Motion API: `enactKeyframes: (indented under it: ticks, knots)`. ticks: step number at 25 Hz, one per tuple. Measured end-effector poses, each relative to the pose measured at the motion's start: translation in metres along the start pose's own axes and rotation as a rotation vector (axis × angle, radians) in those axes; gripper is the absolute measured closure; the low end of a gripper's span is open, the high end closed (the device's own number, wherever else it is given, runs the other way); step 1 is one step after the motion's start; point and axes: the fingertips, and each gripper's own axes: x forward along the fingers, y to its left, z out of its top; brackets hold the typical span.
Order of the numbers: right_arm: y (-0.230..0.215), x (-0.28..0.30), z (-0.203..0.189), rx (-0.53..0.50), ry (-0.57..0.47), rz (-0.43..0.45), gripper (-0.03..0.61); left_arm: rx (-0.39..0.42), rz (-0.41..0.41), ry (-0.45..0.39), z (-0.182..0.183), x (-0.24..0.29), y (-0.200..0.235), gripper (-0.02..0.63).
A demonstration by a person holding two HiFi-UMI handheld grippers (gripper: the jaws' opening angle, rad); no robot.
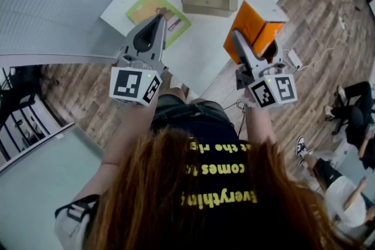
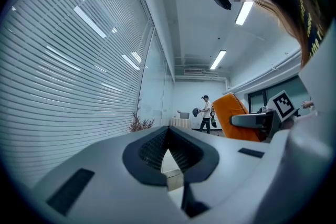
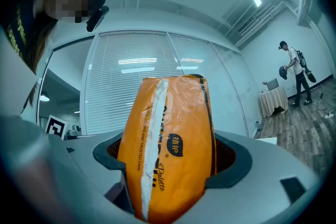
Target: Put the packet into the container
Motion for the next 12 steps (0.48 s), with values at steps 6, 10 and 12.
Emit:
enactKeyframes:
  ticks: [6,10,12]
  knots:
    - [-0.001,0.023,0.004,-0.019,0.009,-0.019,0.167,-0.015,-0.033,-0.012,0.004,0.024,0.016,0.612]
    - [-0.004,0.045,0.005,-0.030,0.020,-0.031,0.167,-0.035,-0.044,-0.011,0.003,0.040,0.032,0.612]
    - [-0.005,0.055,0.003,-0.035,0.024,-0.034,0.167,-0.040,-0.048,-0.009,0.001,0.046,0.039,0.612]
